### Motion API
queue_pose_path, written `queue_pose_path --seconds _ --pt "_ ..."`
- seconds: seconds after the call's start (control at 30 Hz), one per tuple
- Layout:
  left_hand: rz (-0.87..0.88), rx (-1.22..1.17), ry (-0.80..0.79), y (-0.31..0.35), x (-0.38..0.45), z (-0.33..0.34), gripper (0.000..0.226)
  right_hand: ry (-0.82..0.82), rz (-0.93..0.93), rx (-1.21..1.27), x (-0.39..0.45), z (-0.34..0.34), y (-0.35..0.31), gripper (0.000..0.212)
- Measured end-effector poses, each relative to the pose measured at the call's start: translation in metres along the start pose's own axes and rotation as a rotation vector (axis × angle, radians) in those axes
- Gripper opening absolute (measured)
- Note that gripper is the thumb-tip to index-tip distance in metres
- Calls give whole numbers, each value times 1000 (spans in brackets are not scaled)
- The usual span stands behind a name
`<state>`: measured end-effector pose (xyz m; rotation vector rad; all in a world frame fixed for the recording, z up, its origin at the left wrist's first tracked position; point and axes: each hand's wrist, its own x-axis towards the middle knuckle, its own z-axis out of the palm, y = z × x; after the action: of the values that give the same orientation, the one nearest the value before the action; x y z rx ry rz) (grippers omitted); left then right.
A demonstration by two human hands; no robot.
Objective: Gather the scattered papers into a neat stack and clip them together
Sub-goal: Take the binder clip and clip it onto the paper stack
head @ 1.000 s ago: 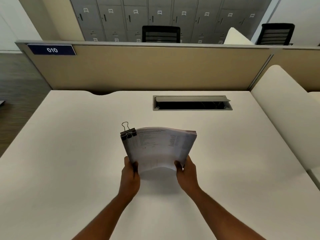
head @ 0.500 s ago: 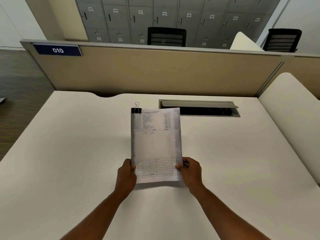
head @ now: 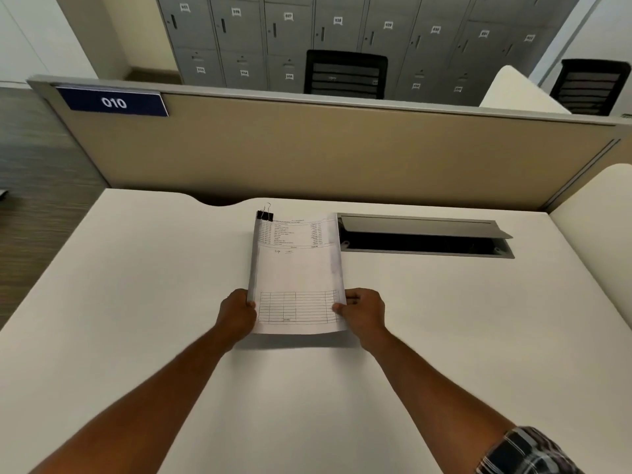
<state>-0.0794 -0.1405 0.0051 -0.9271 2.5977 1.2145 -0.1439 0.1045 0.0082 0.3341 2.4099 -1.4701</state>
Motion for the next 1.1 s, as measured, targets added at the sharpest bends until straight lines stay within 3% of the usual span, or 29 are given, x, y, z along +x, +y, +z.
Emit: queue_pose_path --seconds 0.27,0.47,0.57,0.73,0.8,1.1 --pt "-27 37 -72 16 92 -14 25 51 27 -59 68 42 -28 28" --pt "-8 69 -73 17 127 -9 24 77 -79 -167 91 56 -32 26" --pt "48 97 26 16 133 -7 21 145 -112 -274 94 54 -30 14" --pt "172 35 186 8 134 -5 34 220 -134 -399 98 57 -22 18" --pt "191 7 169 8 135 -3 33 221 -124 -405 99 60 -21 28" --pt "247 78 135 14 144 3 11 209 -89 -414 111 62 -24 12"
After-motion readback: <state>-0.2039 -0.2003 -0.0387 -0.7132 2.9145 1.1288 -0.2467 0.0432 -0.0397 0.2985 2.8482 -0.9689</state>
